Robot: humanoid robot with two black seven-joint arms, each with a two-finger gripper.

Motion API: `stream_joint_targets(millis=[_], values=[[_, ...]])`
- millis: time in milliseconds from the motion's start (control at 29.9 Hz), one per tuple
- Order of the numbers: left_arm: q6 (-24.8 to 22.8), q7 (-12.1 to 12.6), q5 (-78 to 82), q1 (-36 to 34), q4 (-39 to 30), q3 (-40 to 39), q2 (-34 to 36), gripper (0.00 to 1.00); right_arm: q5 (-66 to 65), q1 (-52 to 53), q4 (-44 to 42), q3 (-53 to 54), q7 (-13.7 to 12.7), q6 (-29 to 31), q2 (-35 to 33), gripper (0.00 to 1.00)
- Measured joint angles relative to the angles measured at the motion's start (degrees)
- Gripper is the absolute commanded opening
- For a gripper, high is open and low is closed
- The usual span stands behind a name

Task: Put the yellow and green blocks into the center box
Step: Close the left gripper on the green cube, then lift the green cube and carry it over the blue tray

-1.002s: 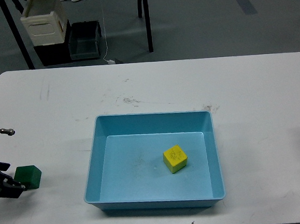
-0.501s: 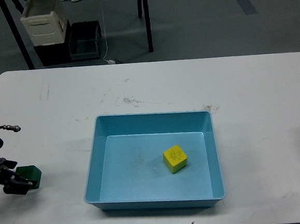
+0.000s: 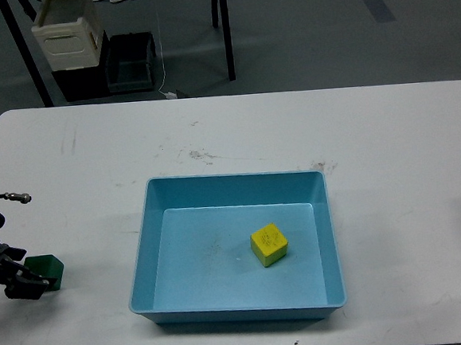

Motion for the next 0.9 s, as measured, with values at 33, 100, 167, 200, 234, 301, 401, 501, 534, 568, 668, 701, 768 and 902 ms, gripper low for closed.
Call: stream_joint_targets(millis=[33, 100, 167, 200, 234, 301, 401, 501, 534, 568, 668, 701, 768, 902], values=[[0.0, 0.0, 0.0, 0.2, 0.4, 0.0, -0.4, 0.96, 0.0, 0.0, 0.0, 0.0, 0.0, 0.0, 0.0, 1.00], [0.0, 0.0, 0.0, 0.7, 1.0, 0.0, -1.1, 0.96, 0.0, 0.0, 0.0, 0.0, 0.0, 0.0, 0.0, 1.00], [0.0, 0.0, 0.0, 1.0, 1.4, 0.0, -1.5, 0.95, 0.0, 0.0, 0.0, -0.1, 0.0, 0.0, 0.0, 1.00], [0.0, 0.0, 0.0, 1.0, 1.5, 0.0, -1.6, 0.94, 0.0, 0.0, 0.0, -0.1, 0.0, -0.1, 0.0, 1.00], [0.0, 0.0, 0.0, 1.0, 1.6, -0.1, -1.6, 0.91, 0.0, 0.0, 0.0, -0.1, 0.0, -0.2, 0.0, 1.00], [0.0, 0.0, -0.1, 1.1, 1.7, -0.1, -1.6, 0.82, 0.0, 0.0, 0.0, -0.1, 0.0, -0.5, 0.0, 1.00], [0.0, 0.0, -0.1, 1.1, 2.1, -0.2, -1.7, 0.75, 0.0, 0.0, 0.0, -0.1, 0.0, -0.7, 0.0, 1.00], [0.0, 0.0, -0.7, 1.1, 2.6, -0.4, -1.7, 0.64, 0.0, 0.0, 0.0, -0.2, 0.0, -0.7, 0.0, 1.00], [0.0, 0.0, -1.0, 1.1, 2.7, -0.3, -1.7, 0.60, 0.0, -0.1, -0.1, -0.2, 0.0, -0.7, 0.0, 1.00], [0.0, 0.0, -1.1, 1.1, 2.8, -0.2, -1.7, 0.59, 0.0, -0.1, -0.1, -0.2, 0.0, -0.7, 0.0, 1.00], [0.0, 0.0, -1.3, 1.1, 3.0, -0.1, -1.7, 0.56, 0.0, -0.1, -0.3, -0.2, 0.0, -0.7, 0.0, 1.00], [0.0, 0.0, -1.3, 1.1, 3.2, 0.0, -1.8, 0.56, 0.0, -0.1, -0.4, -0.2, 0.0, -0.8, 0.0, 1.00], [0.0, 0.0, -1.3, 1.1, 3.4, 0.1, -2.0, 0.52, 0.0, -0.1, -0.5, -0.2, 0.0, -0.8, 0.0, 1.00], [0.0, 0.0, -1.6, 0.9, 3.6, -0.1, -1.9, 0.52, 0.0, -0.1, -0.5, -0.2, 0.0, -0.8, 0.0, 1.00]])
